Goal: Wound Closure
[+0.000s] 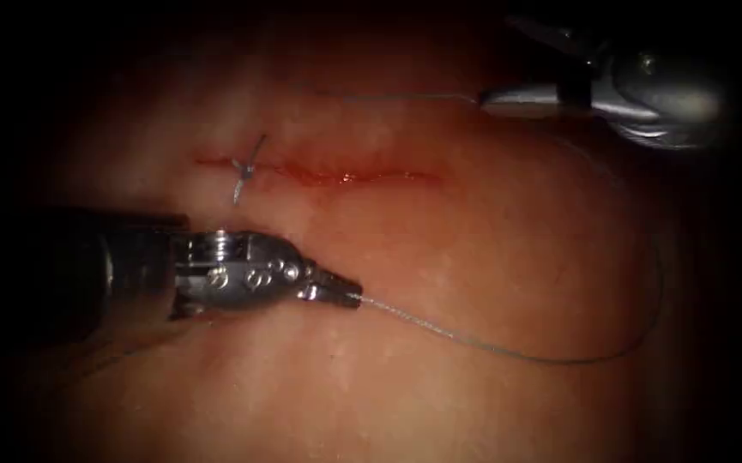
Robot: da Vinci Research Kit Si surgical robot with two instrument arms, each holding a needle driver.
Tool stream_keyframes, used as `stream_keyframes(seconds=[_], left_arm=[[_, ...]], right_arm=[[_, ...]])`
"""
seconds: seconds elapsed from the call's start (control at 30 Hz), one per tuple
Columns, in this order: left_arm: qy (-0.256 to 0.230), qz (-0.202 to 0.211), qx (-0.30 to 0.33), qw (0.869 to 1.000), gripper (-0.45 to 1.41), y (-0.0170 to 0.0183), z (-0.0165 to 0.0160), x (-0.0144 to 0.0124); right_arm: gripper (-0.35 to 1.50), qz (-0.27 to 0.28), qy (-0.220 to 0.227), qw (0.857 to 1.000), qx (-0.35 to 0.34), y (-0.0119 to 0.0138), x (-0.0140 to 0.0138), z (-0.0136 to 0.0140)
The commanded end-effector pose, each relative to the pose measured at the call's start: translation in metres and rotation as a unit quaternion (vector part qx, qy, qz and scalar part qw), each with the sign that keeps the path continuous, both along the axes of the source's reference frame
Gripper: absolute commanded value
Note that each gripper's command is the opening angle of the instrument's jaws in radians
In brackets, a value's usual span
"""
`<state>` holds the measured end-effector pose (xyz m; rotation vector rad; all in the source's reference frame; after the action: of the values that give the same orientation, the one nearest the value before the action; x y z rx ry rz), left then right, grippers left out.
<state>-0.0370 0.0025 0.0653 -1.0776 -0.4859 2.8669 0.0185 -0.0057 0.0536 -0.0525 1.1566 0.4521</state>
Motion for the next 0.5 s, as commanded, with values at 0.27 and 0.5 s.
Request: stream_keyframes(seconds=[0.27,0.5], left_arm=[[-0.037,-0.024,-0.016,0.999,-0.45,0.0041,0.0030,-0.0050],[-0.058,-0.039,-0.026,0.997,-0.45,0.0091,0.0052,-0.0061]], right_arm=[[1.40,0.035,-0.028,0.999,-0.006,0.0017,-0.0018,0.0006],[1.40,0.042,-0.027,0.999,-0.009,0.0020,-0.0021,0.0008]])
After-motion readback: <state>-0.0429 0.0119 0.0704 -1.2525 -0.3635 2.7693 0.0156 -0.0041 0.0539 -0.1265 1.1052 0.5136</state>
